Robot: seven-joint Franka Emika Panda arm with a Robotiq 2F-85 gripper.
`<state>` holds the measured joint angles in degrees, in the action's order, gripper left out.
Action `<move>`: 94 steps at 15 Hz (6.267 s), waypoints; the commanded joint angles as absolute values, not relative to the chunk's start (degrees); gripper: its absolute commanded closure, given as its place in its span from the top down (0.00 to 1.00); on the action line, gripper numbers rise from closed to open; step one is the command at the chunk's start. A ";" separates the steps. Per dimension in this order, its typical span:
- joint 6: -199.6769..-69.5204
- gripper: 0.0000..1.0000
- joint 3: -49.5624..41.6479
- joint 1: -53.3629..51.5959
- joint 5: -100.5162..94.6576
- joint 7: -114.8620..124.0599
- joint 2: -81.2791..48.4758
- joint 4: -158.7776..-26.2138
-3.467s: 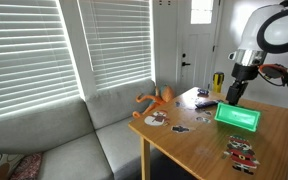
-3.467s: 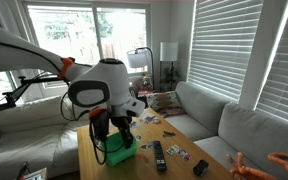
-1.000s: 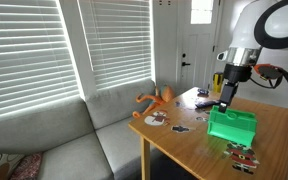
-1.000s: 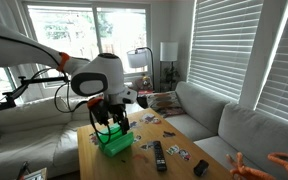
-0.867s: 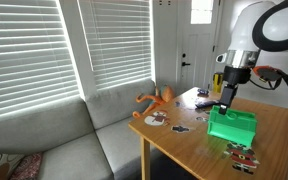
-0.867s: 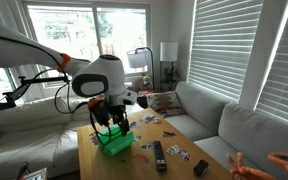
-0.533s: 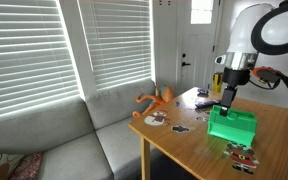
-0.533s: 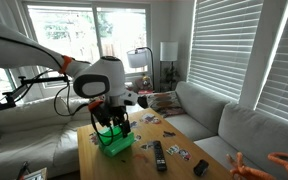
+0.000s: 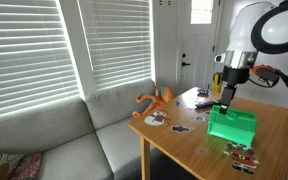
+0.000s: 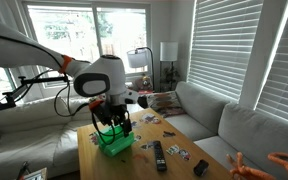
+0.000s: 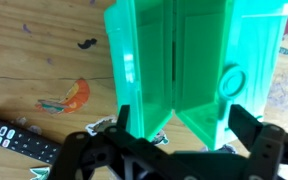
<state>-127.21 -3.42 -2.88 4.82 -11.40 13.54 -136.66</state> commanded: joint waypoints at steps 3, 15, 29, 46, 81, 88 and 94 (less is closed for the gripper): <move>-127.33 1.00 -3.28 -2.11 5.13 -13.50 12.80 -136.81; -127.30 0.66 -3.16 -2.03 5.32 -14.05 11.96 -136.56; -127.34 0.58 -2.94 -2.16 5.25 -13.94 11.95 -135.98; -127.33 0.65 -2.47 -2.29 5.18 -13.63 11.91 -135.98; -121.73 1.00 1.46 -5.47 10.76 -10.31 11.80 -134.00; -121.82 1.00 3.63 -5.97 9.67 -9.34 11.41 -133.69; -121.91 0.80 4.47 -5.89 8.44 -8.63 11.23 -133.67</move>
